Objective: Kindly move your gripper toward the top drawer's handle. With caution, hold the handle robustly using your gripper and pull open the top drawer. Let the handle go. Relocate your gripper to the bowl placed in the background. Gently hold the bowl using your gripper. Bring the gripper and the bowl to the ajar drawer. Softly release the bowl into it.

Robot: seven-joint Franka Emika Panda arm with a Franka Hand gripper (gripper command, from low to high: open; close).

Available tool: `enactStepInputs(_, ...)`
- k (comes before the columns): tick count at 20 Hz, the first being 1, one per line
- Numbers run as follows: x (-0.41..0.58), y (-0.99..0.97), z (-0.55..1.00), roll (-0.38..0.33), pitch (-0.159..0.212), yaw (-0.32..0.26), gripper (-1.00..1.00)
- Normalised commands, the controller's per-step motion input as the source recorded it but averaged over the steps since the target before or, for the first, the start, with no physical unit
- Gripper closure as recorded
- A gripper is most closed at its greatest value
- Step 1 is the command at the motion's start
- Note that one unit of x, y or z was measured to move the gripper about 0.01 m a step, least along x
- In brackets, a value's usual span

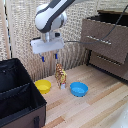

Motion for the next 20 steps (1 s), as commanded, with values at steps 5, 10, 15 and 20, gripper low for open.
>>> enactStepInputs(5, 0.371, 0.14, -0.36, -0.117, 0.018, 0.01, -1.0)
enactStepInputs(10, 0.421, 0.22, -0.39, -0.235, 0.069, 0.106, -1.0)
enactStepInputs(15, 0.185, 0.25, -0.31, -0.234, 0.124, 0.18, -1.0)
enactStepInputs(20, 0.018, 0.1, -0.13, -0.156, 0.176, 0.258, -1.0)
